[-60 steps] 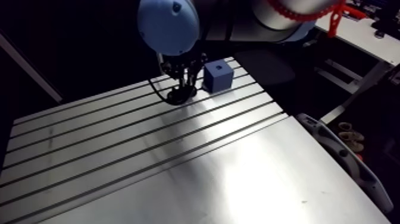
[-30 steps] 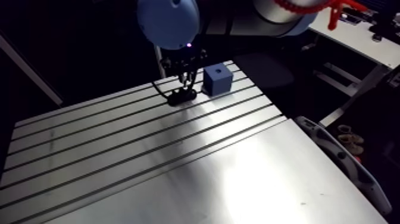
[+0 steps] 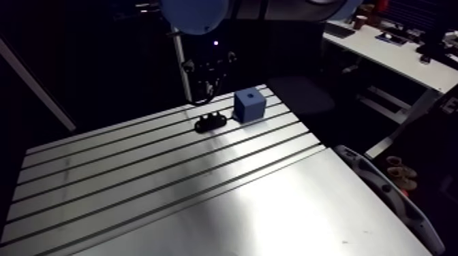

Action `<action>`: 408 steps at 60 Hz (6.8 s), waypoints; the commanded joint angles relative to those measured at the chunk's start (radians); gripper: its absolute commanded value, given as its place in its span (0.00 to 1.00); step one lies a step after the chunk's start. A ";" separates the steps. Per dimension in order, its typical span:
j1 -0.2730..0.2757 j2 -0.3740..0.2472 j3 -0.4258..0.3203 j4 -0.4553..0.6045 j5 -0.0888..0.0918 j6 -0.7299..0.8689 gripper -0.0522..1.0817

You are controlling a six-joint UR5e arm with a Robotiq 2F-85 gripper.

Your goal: Pick up the M10 bolt and insert it into the hex recess until seated.

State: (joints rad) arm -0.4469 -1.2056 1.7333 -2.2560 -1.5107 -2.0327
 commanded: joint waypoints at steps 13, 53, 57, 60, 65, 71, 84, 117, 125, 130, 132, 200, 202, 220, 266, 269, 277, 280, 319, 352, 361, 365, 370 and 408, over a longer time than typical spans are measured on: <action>-0.001 -0.064 -0.088 0.247 0.001 -0.218 0.80; -0.004 0.020 -0.280 0.346 -0.163 -0.775 0.80; -0.005 0.046 -0.307 0.355 -0.173 -0.791 0.80; -0.006 0.064 -0.327 0.378 -0.188 -0.806 0.80; -0.006 0.085 -0.347 0.403 -0.208 -0.823 0.80; -0.004 0.111 -0.375 0.424 -0.223 -0.834 0.80; -0.004 0.137 -0.424 0.495 -0.223 -0.832 0.80; -0.027 0.138 -0.398 0.490 -0.234 -0.834 0.80; -0.045 0.137 -0.398 0.487 -0.231 -0.832 0.80; -0.051 0.137 -0.397 0.485 -0.231 -0.830 0.80; -0.053 0.137 -0.397 0.481 -0.230 -0.828 0.80; -0.064 0.174 -0.374 0.398 -0.231 -0.812 0.83; -0.064 0.174 -0.370 0.387 -0.232 -0.812 0.83; -0.064 0.174 -0.357 0.367 -0.233 -0.812 0.83; -0.064 0.182 -0.338 0.362 -0.234 -0.811 0.83; -0.064 0.182 -0.338 0.362 -0.234 -0.811 0.83; -0.064 0.182 -0.338 0.362 -0.236 -0.811 0.83; -0.064 0.182 -0.338 0.362 -0.236 -0.811 0.83; -0.072 0.199 -0.338 0.361 -0.236 -0.811 0.83; -0.072 0.207 -0.340 0.361 -0.237 -0.811 0.83; -0.072 0.208 -0.340 0.361 -0.237 -0.812 0.83; -0.072 0.208 -0.340 0.361 -0.237 -0.812 0.83; -0.072 0.208 -0.340 0.361 -0.237 -0.812 0.83; -0.073 0.214 -0.341 0.361 -0.237 -0.814 0.83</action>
State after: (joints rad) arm -0.5186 -0.9924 1.3927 -1.8953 -1.7479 -2.8450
